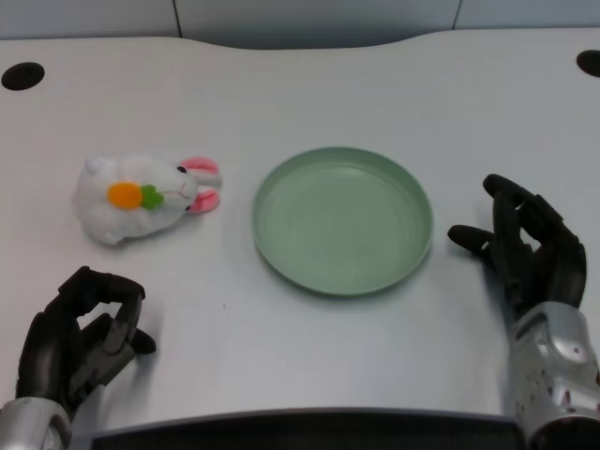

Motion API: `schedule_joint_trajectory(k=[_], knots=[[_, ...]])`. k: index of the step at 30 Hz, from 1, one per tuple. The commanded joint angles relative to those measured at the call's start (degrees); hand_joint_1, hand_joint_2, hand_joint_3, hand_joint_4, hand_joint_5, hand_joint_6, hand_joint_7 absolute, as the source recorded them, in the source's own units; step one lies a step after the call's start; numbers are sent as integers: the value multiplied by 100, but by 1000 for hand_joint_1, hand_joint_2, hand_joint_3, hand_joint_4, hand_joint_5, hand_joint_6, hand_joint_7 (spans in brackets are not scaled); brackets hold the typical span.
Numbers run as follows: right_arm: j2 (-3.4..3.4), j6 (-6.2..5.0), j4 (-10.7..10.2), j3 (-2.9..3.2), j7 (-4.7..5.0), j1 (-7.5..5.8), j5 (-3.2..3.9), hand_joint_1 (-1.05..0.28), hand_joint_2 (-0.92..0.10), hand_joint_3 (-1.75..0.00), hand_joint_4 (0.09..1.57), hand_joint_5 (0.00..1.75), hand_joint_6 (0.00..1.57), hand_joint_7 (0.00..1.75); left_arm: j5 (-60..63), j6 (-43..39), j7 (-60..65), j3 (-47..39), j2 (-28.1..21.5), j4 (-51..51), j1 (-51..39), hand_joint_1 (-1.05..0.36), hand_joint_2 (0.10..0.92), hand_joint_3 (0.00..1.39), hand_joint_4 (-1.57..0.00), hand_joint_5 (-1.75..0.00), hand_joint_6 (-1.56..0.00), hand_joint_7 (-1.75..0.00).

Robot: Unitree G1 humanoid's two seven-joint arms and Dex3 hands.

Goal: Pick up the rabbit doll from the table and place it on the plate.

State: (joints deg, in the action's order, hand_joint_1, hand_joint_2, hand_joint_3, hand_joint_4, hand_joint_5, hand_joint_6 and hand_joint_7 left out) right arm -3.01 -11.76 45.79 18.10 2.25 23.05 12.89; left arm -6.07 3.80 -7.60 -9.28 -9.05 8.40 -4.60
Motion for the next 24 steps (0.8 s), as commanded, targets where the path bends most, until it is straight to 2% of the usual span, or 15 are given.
schedule_joint_trajectory(k=[1,6,8,12,15,18,21,24], knots=[[-10,-79,92,-6,-31,53,-2,-300,-921,-283,727,1000,708,478,11,40,-24,14,-20,135,-49,-452,921,586,-525,-1746,-331,-1718],[7,-187,114,-24,-76,44,-10,-312,-921,-279,742,1011,712,488,5,216,13,3,-32,65,-34,-455,921,576,-550,-1746,-335,-1694],[9,-174,105,-39,-47,47,-31,-321,-921,-283,738,1010,713,492,6,248,15,0,-40,53,-29,-456,921,573,-558,-1746,-335,-1696],[6,-209,140,-34,-91,53,-9,-313,-921,-283,743,1017,707,495,9,327,44,-7,-33,35,-15,-450,921,570,-534,-1746,-330,-1680],[20,-138,114,-29,-63,55,6,-311,-921,-272,745,1017,707,495,-63,222,-46,-36,-38,85,-19,-443,921,563,-526,-1746,-334,-1682],[40,-168,111,-26,-60,41,11,-297,-921,-267,751,1016,704,494,-201,147,-229,-70,-67,-61,-72,-444,921,571,-510,-1746,-323,-1688],[39,-190,128,-54,-26,41,-40,-303,-921,-266,755,1010,697,490,-299,64,-434,-76,-139,-379,-127,-446,921,578,-518,-1746,-311,-1672],[48,-157,123,-72,46,57,-76,-307,-921,-268,754,1006,698,489,-241,-374,-576,-45,-184,-633,-157,-445,921,577,-499,-1746,-298,-1669]])
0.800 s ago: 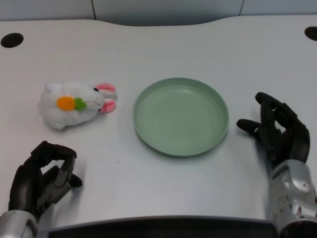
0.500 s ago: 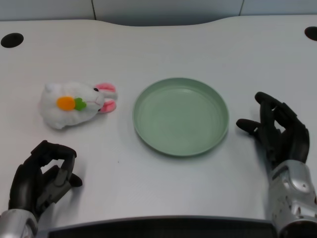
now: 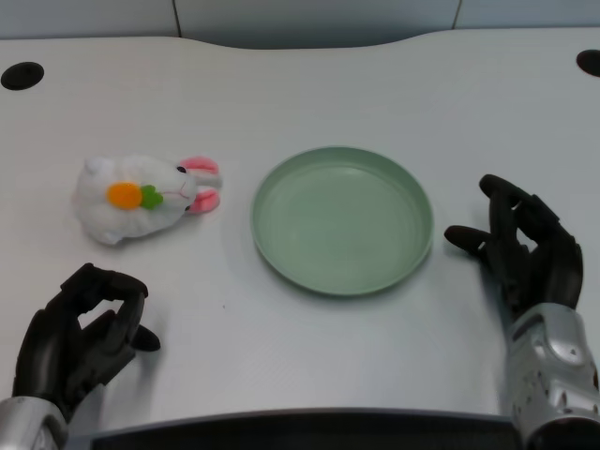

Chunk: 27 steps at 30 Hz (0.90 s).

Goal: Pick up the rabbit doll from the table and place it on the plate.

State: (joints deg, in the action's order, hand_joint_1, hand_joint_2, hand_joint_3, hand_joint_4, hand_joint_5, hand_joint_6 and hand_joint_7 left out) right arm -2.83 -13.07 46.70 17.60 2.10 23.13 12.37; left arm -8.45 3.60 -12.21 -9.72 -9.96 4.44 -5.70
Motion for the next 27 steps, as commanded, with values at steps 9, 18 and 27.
schedule_joint_trajectory(k=[9,18,27], knots=[[58,-34,105,-12,108,105,-32,-298,-921,-255,745,1024,702,498,365,-605,-334,101,-578,-1276,348,-474,921,608,-473,-1746,-302,-1596],[110,-60,103,-17,147,100,-63,-309,-921,-266,760,1030,698,500,2731,-499,-461,652,-2196,-1214,1465,-482,921,285,-329,-991,-453,-428],[134,-61,134,-15,131,125,-51,-312,-921,-256,746,1027,689,500,4098,-158,-829,1280,-2907,-1115,2324,-592,921,71,-260,-473,-404,-29]])
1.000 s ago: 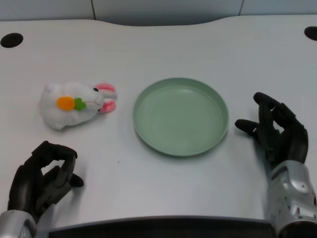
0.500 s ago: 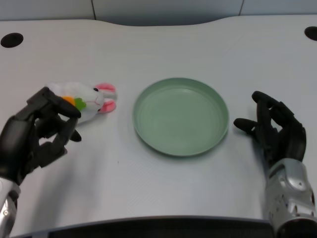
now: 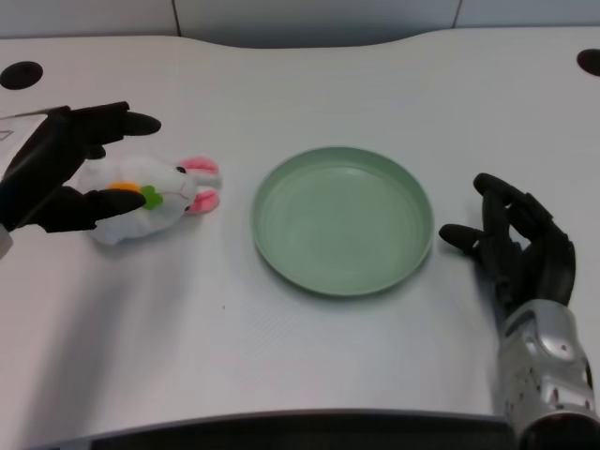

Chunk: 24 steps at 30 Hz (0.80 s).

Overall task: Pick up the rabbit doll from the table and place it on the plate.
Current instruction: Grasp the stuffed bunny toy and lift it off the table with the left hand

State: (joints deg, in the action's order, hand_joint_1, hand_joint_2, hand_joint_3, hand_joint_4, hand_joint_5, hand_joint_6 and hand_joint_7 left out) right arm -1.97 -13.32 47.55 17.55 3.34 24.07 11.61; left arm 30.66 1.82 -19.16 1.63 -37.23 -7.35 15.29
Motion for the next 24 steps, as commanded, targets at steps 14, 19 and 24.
schedule_joint_trajectory(k=[14,19,24], knots=[[93,-49,31,11,-15,25,41,-320,-921,-263,774,1023,686,500,1300,51,-1300,1218,-592,1043,1679,-975,921,79,0,-89,-126,-6],[85,-95,-17,10,-63,-23,44,-313,-921,-268,753,1007,683,502,1323,9,-1821,1585,-498,1710,2153,-1010,920,61,1,-6,-76,-1],[72,-83,-34,-10,-30,-49,4,-314,-921,-272,749,1010,684,506,1325,-11,-1886,1885,-273,2526,2522,-1002,921,47,0,0,-57,-2]])
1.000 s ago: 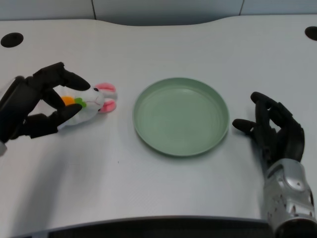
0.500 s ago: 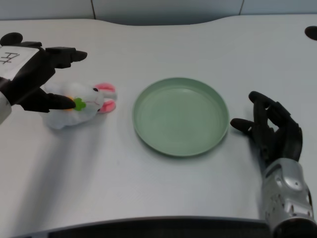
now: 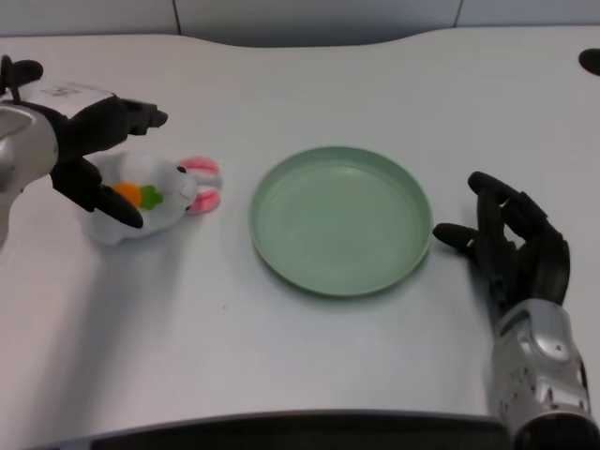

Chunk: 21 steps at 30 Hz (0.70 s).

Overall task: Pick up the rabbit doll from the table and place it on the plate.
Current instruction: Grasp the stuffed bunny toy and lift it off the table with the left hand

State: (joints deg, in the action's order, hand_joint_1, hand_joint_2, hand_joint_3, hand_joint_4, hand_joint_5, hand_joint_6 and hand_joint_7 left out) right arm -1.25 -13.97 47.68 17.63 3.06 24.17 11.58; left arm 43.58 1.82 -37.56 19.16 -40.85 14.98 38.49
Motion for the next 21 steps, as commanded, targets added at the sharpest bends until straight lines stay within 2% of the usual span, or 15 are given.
schedule_joint_trajectory(k=[1,7,9,11,13,17,21], knots=[[9,8,-83,-14,-2,-73,22,-313,-921,-272,748,1012,683,507,28,14,-9,182,161,535,269,-1007,921,45,0,0,-54,-2],[29,87,-184,14,28,-115,64,-300,-921,-268,754,1025,693,508,80,-66,349,454,428,1691,572,-1020,917,24,-7,-4,-33,0],[30,102,-209,3,55,-123,41,-298,-921,-268,744,1018,695,506,65,-169,526,492,485,1946,621,-1025,919,22,-1,0,-14,0],[27,42,-204,6,-29,-141,62,-305,-921,-264,738,1012,694,503,59,-378,934,525,564,2288,624,-1009,915,16,1,1,-20,-5],[15,37,-199,13,-70,-146,76,-310,-921,-254,732,1007,697,503,85,-531,1233,604,645,2632,669,-997,914,13,1,1,-25,-8],[22,124,-269,0,37,-159,26,-304,-921,-258,748,1008,692,491,218,-747,1759,835,792,3269,754,-979,904,4,-6,-3,-53,-20],[6,103,-280,-14,1,-188,20,-308,-921,-270,748,1003,682,480,321,-949,2265,1012,884,3673,802,-971,893,0,-18,-10,-52,-17]])
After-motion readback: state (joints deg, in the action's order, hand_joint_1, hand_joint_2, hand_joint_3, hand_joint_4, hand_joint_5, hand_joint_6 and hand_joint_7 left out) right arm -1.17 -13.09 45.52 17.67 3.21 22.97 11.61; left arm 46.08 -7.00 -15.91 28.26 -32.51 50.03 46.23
